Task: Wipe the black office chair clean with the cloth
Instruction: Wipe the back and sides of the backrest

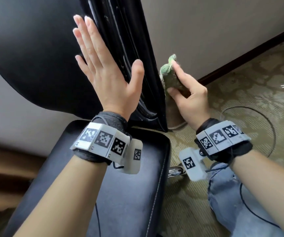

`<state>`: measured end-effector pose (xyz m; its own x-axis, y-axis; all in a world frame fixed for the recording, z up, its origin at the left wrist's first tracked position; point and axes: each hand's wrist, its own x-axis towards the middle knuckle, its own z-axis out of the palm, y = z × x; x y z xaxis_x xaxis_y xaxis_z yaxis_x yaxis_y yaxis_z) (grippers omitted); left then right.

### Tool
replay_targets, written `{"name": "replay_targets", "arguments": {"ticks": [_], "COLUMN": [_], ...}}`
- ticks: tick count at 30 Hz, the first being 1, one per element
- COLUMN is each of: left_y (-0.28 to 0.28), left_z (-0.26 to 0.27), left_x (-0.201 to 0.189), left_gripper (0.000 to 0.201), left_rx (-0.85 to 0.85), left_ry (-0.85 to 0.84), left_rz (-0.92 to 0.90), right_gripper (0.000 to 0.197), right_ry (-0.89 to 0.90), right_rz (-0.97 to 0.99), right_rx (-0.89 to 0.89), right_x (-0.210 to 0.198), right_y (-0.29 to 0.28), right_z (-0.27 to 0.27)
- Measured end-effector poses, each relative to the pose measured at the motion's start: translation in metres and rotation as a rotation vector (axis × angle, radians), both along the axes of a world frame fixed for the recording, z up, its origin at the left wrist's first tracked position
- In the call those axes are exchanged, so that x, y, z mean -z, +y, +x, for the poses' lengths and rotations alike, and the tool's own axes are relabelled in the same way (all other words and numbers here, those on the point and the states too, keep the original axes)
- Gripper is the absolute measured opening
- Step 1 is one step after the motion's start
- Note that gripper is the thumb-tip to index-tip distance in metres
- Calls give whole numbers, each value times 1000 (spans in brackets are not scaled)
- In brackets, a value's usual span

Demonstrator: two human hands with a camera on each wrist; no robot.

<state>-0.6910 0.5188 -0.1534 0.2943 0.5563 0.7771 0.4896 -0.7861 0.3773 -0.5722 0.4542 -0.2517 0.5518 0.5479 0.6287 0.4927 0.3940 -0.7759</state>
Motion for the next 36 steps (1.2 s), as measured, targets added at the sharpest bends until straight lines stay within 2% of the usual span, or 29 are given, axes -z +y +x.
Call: {"name": "replay_targets", "arguments": {"ticks": [3, 8, 10, 13, 16, 19, 21, 25, 27, 30, 32, 34, 36], "left_y": [1, 0, 0, 0, -2, -2, 0, 0, 0, -2, -2, -4, -8], "left_z": [1, 1, -1, -2, -2, -2, -2, -1, 0, -1, -3, -5, -6], "left_x": [2, 2, 1, 0, 0, 0, 0, 1, 1, 0, 1, 6, 16], "left_gripper": [87, 90, 91, 90, 91, 91, 91, 93, 92, 90, 88, 86, 86], "left_rx": [-19, -9, -9, -24, -47, -57, -55, -54, -58, -39, -17, -17, -43], "left_ry": [10, 25, 34, 53, 64, 69, 69, 53, 41, 34, 27, 2, -53], "left_rz": [14, -12, -10, -11, -6, -12, -18, -16, -19, -18, -11, 1, -19], "right_gripper": [56, 61, 61, 54, 50, 49, 49, 46, 49, 57, 58, 57, 58], "right_ry": [-118, -58, -57, -108, -211, -205, -206, -229, -189, 13, 122, 171, 189], "right_rz": [42, -80, -116, -84, 42, 128, 115, 25, -45, -176, -249, -294, -304], "right_rx": [-52, -20, -11, -6, -43, -27, -27, -78, -125, -194, -126, -33, -18], "right_x": [6, 63, 69, 45, -11, -51, -47, 3, 22, 30, 35, 42, 47], "right_y": [10, 6, 4, 4, 14, 26, 27, 15, 9, -3, -10, -14, -16], "right_z": [-10, -17, -13, -5, -1, 3, 4, 4, 6, 17, 24, 26, 23]}}
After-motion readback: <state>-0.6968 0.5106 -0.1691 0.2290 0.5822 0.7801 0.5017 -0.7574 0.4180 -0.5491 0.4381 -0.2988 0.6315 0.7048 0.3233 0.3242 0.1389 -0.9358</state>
